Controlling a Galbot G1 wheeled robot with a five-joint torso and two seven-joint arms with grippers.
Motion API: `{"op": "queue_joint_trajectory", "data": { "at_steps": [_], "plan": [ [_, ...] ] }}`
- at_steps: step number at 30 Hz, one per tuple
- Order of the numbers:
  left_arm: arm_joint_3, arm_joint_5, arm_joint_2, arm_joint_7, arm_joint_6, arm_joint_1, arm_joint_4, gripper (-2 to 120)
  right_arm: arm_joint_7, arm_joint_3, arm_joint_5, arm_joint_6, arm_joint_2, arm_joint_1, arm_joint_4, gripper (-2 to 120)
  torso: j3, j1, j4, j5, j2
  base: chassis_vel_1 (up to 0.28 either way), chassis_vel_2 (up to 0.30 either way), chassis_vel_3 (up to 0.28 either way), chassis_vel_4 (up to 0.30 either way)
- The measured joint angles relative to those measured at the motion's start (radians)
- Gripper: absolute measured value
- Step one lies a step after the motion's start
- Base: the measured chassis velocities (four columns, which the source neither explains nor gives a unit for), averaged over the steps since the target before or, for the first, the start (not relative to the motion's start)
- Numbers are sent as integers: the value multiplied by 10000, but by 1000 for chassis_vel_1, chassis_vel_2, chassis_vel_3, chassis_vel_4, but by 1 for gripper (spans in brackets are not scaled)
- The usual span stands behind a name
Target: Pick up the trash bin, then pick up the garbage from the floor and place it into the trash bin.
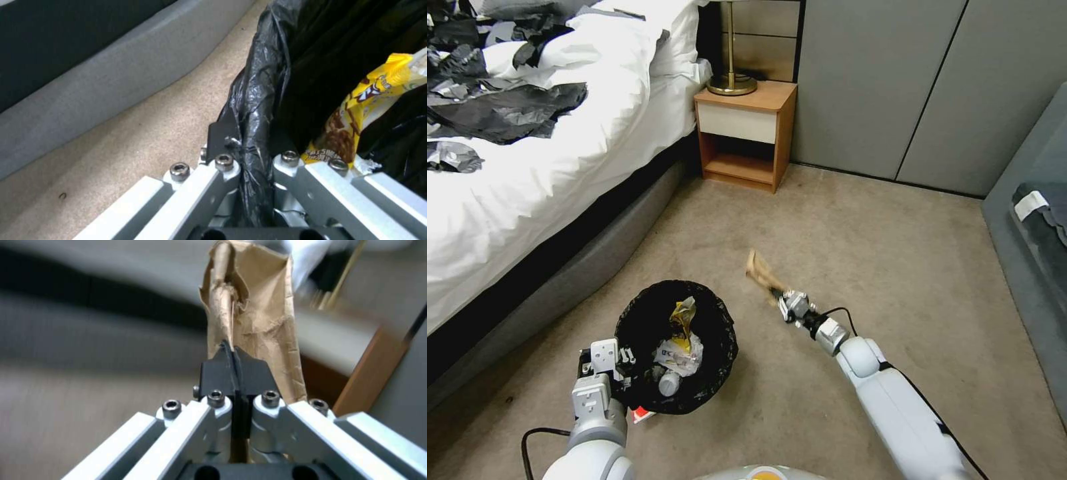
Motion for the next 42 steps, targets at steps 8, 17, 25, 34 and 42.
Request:
{"op": "queue_joint_trajectory", "data": {
  "at_steps": [8, 17, 25, 34, 42],
  "plan": [
    [82, 10, 25, -1, 24, -46, 43, 1, -1152, -110, 2427, -47, -667, -1222, 3478, 0, 0, 1, -2, 5, 0, 0, 0, 0, 0],
    [189, 49, 19, -4, 39, -79, 66, 1, -1272, -2371, 2366, -220, -1222, -2579, 4393, 0, 0, 0, -1, 4, 1, 0, 0, 0, 0],
    [229, 61, -15, -6, 19, -29, 32, 1, -1002, -3527, 1631, -284, -1054, -2434, 3390, 0, 1, 0, 0, 4, 1, 0, 0, 0, 0],
    [398, 169, -89, -16, -16, -64, 67, 1, -746, -4074, 1464, -660, -751, -1656, 2387, 0, 1, 0, 0, 5, 0, 0, 0, 0, 0],
    [527, 239, -128, -20, -23, -11, 90, 1, -483, -4400, 1281, -1021, -611, -1064, 1732, 18, 1, 0, 0, 4, 0, 0, 0, 0, 0]
  ]
}}
